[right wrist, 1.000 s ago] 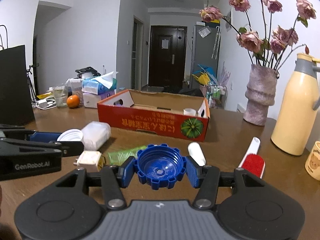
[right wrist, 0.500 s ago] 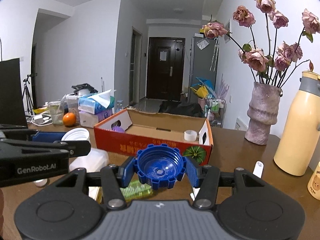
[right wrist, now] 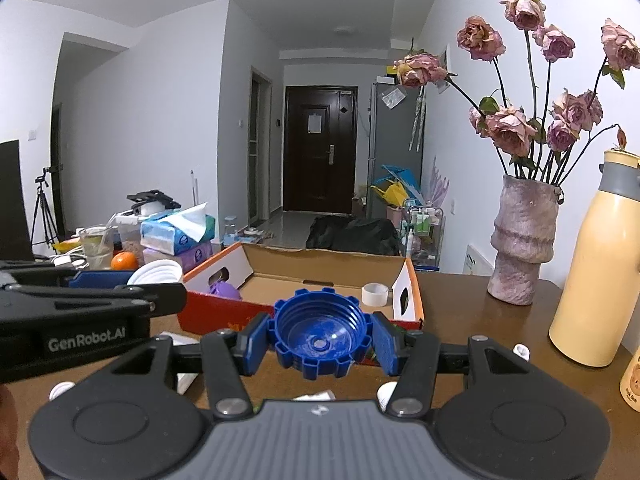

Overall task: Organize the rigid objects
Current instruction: 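Carry the white cap and blue cap with both grippers over the cardboard box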

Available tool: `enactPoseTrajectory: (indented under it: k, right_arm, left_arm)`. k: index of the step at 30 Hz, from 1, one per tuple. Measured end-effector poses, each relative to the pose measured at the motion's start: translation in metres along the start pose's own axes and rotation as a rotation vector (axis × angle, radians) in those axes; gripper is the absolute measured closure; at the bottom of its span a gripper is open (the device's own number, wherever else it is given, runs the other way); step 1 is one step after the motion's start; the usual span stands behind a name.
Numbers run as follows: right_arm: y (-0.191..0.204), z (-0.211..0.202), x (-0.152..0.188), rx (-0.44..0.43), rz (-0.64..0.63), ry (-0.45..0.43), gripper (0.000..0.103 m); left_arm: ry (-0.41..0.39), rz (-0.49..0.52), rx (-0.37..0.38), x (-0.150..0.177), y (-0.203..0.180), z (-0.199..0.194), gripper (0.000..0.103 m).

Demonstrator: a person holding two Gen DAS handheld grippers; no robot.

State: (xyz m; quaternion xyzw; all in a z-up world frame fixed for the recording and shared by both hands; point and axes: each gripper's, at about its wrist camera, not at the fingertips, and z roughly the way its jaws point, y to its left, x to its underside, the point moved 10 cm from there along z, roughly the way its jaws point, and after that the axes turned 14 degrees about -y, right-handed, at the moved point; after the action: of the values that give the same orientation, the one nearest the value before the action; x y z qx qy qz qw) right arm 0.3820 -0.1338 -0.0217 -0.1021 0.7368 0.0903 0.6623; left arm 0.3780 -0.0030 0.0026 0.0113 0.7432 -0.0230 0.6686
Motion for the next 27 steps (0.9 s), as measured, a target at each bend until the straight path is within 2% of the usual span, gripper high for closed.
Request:
enactPoseTrajectory:
  k: [27]
  right_arm:
    - [-0.015, 0.089, -0.005, 0.044, 0.054, 0.004, 0.050]
  left_arm:
    - [-0.017, -0.043, -0.072, -0.013, 0.020, 0.094, 0.061]
